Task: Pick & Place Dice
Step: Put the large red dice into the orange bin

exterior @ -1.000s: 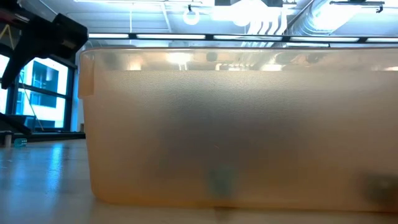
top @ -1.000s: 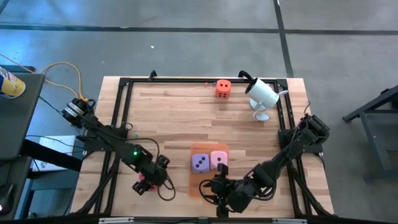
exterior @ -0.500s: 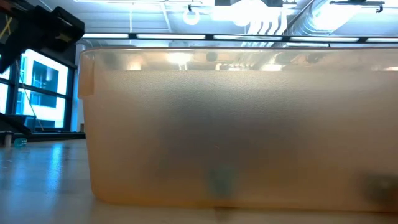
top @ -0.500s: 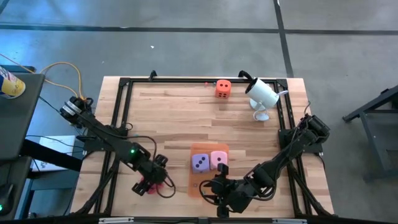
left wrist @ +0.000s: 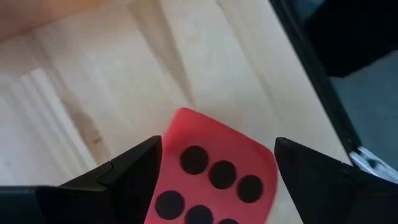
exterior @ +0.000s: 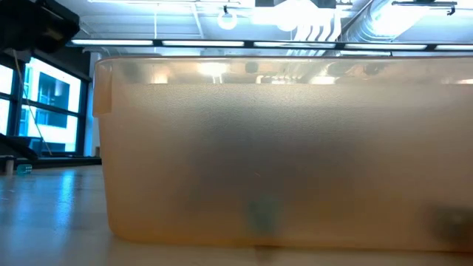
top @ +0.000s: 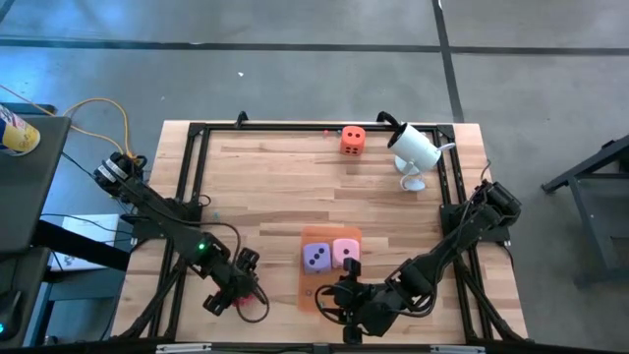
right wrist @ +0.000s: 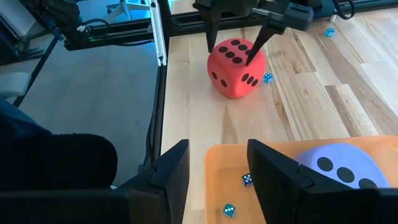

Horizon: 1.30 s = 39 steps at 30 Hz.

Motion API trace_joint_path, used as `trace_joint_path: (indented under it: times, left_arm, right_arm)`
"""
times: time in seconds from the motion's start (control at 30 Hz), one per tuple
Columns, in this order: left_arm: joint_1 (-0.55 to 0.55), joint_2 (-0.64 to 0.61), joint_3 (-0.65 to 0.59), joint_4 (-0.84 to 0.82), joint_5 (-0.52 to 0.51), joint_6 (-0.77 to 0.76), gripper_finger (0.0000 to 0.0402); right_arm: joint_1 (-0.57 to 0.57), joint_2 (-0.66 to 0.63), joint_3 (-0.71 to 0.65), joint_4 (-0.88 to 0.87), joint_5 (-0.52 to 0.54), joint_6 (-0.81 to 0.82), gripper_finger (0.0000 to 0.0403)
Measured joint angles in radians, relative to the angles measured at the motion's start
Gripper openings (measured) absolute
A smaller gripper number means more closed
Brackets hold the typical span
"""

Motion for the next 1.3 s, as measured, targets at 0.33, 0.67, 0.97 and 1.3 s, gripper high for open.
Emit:
trace_joint_path:
  times: [0.33,0.67,0.97,1.3]
  left_arm:
    - [-0.051,0.0,0.0,0.003,-0.117,-0.132,0.0344]
    - [-0.105,-0.001,0.0,0.046,-0.201,-0.168,0.0387]
    - [-0.144,-0.001,0.0,0.08,-0.27,-0.142,0.0388]
    - [-0.146,-0.001,0.0,0.085,-0.192,-0.114,0.0388]
  right_arm:
    - [-0.008,0.0,0.0,0.001,0.0,-0.061,0.0151]
    - [-0.048,0.0,0.0,0.017,0.0,-0.096,0.0151]
    - [-0.05,0.0,0.0,0.074,0.0,-0.016,0.0151]
    - [-0.038,0.005,0.0,0.103,-0.001,-0.02,0.0151]
